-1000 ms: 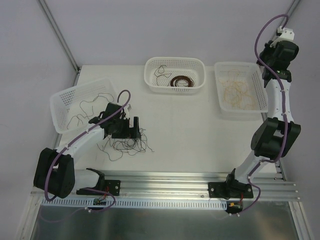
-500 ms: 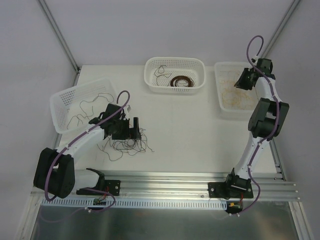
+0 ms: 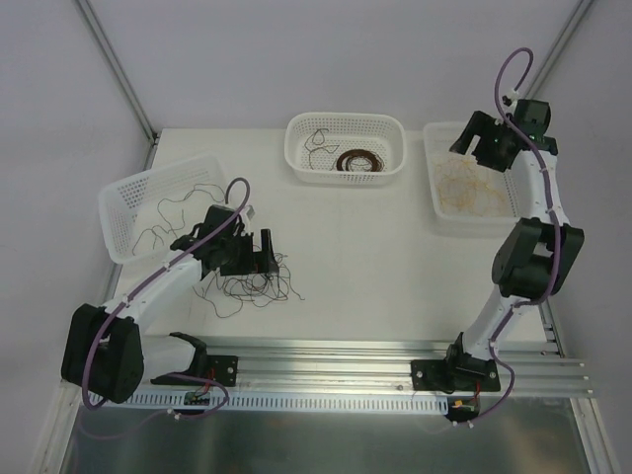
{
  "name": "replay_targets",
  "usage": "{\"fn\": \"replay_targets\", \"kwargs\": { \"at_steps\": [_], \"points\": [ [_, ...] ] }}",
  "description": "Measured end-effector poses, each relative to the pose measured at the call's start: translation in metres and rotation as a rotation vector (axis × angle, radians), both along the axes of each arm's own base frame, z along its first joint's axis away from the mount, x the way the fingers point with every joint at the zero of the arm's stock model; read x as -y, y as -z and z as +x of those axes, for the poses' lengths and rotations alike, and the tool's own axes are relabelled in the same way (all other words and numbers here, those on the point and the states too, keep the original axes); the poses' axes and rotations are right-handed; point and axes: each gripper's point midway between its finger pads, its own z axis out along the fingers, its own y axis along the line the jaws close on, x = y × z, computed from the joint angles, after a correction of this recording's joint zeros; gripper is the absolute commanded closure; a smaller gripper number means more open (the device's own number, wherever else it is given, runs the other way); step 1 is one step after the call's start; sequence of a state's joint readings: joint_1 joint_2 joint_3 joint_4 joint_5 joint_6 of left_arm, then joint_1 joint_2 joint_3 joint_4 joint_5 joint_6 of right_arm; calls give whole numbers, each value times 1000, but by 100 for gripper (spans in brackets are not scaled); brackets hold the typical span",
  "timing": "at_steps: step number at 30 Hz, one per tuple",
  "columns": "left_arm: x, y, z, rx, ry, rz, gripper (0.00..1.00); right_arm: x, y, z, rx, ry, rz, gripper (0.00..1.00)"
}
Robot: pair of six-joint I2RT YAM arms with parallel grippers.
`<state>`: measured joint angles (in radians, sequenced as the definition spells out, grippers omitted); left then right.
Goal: Untangle the cables
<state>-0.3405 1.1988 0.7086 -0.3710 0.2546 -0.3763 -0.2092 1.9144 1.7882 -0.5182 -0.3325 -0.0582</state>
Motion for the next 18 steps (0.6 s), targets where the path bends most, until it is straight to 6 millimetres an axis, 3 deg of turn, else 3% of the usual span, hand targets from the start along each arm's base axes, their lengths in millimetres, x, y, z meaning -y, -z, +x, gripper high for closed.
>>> {"fn": "replay_targets", "kwargs": {
  "at_steps": [5, 8, 11, 18],
  "points": [
    [-4, -7, 4, 25, -63, 0, 1, -51, -85, -42, 170, -64, -71, 1],
    [-8, -12, 8, 38, -116, 0, 2, -88, -107, -77, 227, -123, -92, 0],
    [-8, -12, 9, 31, -154, -8, 4, -118, -104, -116, 232, -178, -101, 0],
    [-2, 0, 8, -34, -187, -30, 7, -171, -59, -209, 165, -308, -54, 0]
  ]
}}
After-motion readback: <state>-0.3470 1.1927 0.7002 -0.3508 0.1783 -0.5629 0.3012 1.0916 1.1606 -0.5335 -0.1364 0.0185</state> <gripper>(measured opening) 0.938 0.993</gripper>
